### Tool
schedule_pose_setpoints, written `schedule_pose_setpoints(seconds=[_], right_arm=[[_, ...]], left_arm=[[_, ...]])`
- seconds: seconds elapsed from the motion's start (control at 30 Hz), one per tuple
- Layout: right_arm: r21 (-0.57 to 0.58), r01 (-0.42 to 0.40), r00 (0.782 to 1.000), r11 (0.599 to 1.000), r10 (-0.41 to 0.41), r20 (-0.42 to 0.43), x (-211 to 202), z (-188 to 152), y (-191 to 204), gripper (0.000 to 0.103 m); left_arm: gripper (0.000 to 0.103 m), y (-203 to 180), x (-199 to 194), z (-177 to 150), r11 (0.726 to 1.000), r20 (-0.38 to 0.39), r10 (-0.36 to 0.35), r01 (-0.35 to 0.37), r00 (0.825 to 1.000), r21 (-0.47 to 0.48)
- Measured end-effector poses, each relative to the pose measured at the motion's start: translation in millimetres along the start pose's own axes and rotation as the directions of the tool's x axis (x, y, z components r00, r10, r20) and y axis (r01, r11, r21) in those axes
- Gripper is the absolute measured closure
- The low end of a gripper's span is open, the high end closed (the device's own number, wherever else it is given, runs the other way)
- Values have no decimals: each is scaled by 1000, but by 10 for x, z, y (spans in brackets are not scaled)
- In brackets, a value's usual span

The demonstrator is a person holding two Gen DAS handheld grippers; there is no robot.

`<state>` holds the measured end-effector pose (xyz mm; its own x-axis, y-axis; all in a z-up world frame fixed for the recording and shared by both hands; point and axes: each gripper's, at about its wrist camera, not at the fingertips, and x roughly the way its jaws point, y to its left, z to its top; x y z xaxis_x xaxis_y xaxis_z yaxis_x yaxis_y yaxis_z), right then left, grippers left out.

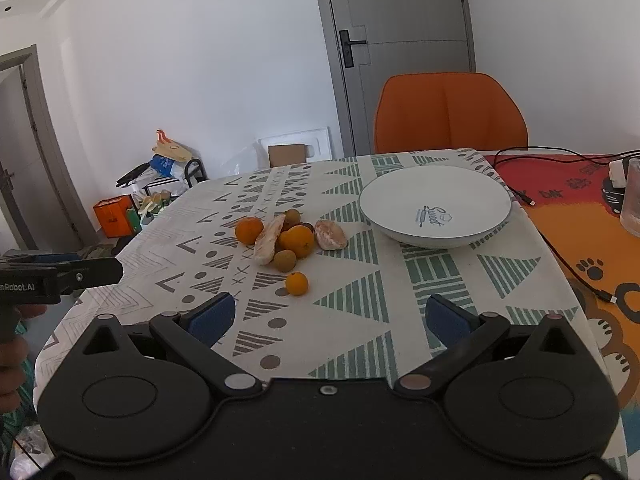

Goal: Organize fruits

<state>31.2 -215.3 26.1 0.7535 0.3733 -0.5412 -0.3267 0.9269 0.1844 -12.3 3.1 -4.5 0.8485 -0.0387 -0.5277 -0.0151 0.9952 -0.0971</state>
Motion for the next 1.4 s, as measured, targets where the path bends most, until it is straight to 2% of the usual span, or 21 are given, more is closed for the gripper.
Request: schedule_pose_setpoints(seconds=[0.53, 1.4], right_arm=[[-39, 17, 1000, 999, -17, 1, 1, 5, 61, 0], [-30, 15, 1000, 999, -14, 15, -18, 13, 33, 0]], left_arm=[[0, 30, 21, -55, 1000, -7, -10, 10, 1000, -4], [0, 45, 1, -38, 1000, 2, 2, -2, 1000, -1]])
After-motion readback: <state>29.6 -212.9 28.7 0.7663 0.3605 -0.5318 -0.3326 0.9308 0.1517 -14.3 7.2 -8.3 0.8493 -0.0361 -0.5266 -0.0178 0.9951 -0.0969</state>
